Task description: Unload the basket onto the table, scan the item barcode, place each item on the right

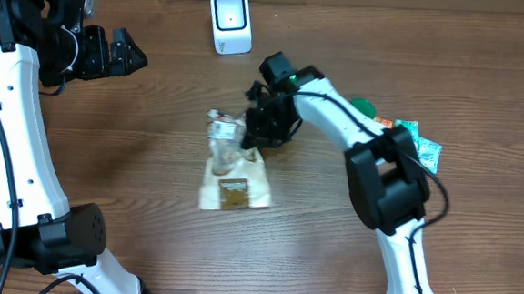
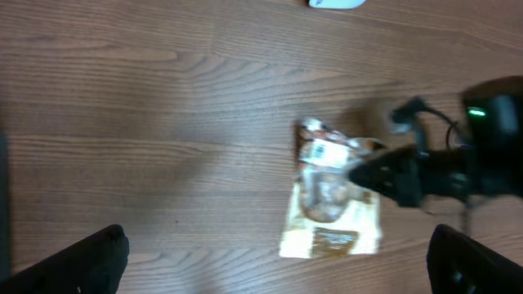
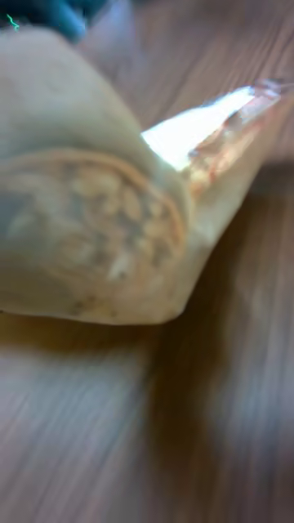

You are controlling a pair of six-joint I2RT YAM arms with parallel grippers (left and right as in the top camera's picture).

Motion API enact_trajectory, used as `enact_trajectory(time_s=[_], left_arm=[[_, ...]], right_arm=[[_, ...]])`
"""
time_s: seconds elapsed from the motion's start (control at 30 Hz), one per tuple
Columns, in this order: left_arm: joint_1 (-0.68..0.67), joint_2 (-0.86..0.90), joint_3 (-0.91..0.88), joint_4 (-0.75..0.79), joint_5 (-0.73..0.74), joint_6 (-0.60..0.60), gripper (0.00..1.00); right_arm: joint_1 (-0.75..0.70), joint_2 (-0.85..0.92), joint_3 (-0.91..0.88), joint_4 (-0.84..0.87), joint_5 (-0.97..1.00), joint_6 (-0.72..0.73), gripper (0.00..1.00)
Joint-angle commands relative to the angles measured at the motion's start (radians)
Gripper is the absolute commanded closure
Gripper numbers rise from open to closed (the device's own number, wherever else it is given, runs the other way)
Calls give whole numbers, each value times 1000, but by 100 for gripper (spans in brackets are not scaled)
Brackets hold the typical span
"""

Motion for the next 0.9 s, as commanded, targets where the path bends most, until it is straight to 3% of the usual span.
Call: enact_trajectory(time_s=[0.0, 0.13, 0.27, 0.5, 0.67, 0.87], left_arm=[[-7, -8, 16, -2, 8, 16, 0], [-7, -8, 16, -2, 8, 16, 0], [-7, -8, 16, -2, 8, 16, 1], [-7, -8, 16, -2, 8, 16, 0], [-7, -8, 16, -2, 8, 16, 0], [-7, -8, 16, -2, 8, 16, 1]], right_arm=[[13, -134, 147, -161, 362, -31, 96], [48, -139, 274, -372, 574, -25, 96], [85, -138, 288, -425, 613, -26, 96], [98, -138, 284, -340, 309, -132, 96], [48, -138, 283, -371, 132, -366, 96], [32, -138, 216, -352, 89, -568, 96]])
